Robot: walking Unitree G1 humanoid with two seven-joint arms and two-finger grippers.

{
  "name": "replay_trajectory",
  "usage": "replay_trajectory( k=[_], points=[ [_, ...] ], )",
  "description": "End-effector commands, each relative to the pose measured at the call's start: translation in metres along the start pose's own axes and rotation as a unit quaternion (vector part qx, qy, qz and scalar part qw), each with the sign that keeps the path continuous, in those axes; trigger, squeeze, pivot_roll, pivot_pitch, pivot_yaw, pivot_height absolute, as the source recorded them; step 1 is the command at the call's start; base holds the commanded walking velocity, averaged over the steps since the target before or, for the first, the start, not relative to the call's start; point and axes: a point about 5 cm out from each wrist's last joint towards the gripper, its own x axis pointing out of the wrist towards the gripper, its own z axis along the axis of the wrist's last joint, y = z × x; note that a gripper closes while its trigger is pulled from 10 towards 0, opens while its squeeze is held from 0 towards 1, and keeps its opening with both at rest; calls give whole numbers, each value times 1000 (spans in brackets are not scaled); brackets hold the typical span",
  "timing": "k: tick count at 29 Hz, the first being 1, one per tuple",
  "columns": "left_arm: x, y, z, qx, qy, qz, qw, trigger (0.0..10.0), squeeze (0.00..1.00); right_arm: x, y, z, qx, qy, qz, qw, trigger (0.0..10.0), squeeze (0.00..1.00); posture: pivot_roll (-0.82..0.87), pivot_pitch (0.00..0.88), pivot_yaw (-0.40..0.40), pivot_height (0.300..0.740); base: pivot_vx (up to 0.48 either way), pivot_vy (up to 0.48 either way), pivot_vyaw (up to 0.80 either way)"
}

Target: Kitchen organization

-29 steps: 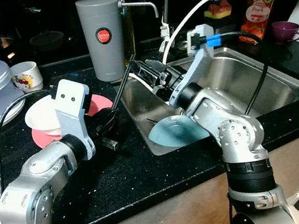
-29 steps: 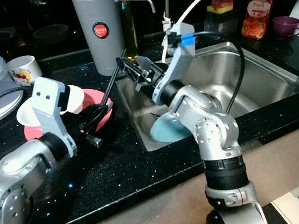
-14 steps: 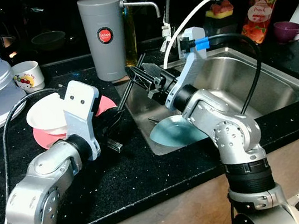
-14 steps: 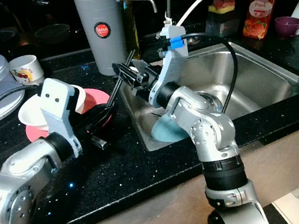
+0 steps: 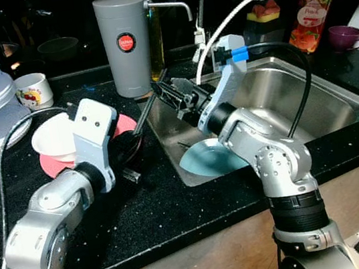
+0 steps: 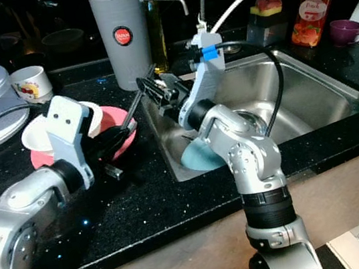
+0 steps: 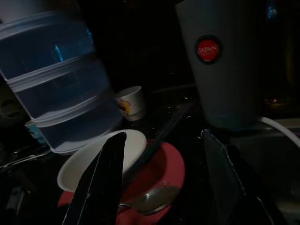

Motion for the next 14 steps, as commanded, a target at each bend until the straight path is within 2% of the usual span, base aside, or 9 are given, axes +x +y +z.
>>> replay_trajectory(
  k=[1,2,3,4,6,9,10,13,14],
  points=[
    [-4,11,-9,14,36,25,999,0,0,1,-3,-3,-9,10,-12,1000,10000,0,-18,38,-1,740,0,0,0],
    [-6,19,-10,24,48,40,998,0,0,0,-7,-6,-12,18,-23,999,10000,0,-18,38,-1,740,0,0,0],
    [-9,36,-9,22,59,81,995,0,0,-2,-14,-12,-21,38,-44,998,10000,0,-18,38,-1,740,0,0,0],
    [-10,44,-8,15,60,101,993,0,0,-2,-17,-14,-26,48,-50,997,10000,0,-11,38,-4,740,0,0,0],
    [-10,48,-7,9,60,112,992,0,0,-3,-18,-16,-29,53,-53,997,10000,0,-11,38,-4,740,0,0,0],
    [-8,66,-6,-28,64,151,986,0,0,-4,-20,-21,-35,70,-55,995,10000,0,-8,36,-6,740,0,0,0],
    [-8,66,-6,-28,64,151,986,0,0,-4,-20,-21,-35,70,-55,995,10000,0,-8,36,-6,740,0,0,0],
    [-1,83,-1,-57,70,166,982,0,0,-5,-18,-24,-37,77,-50,995,10000,0,-5,29,-6,740,0,0,0],
    [-1,83,-1,-57,70,166,982,0,0,-5,-18,-24,-37,77,-50,995,10000,0,-5,29,-6,740,0,0,0]
  ],
)
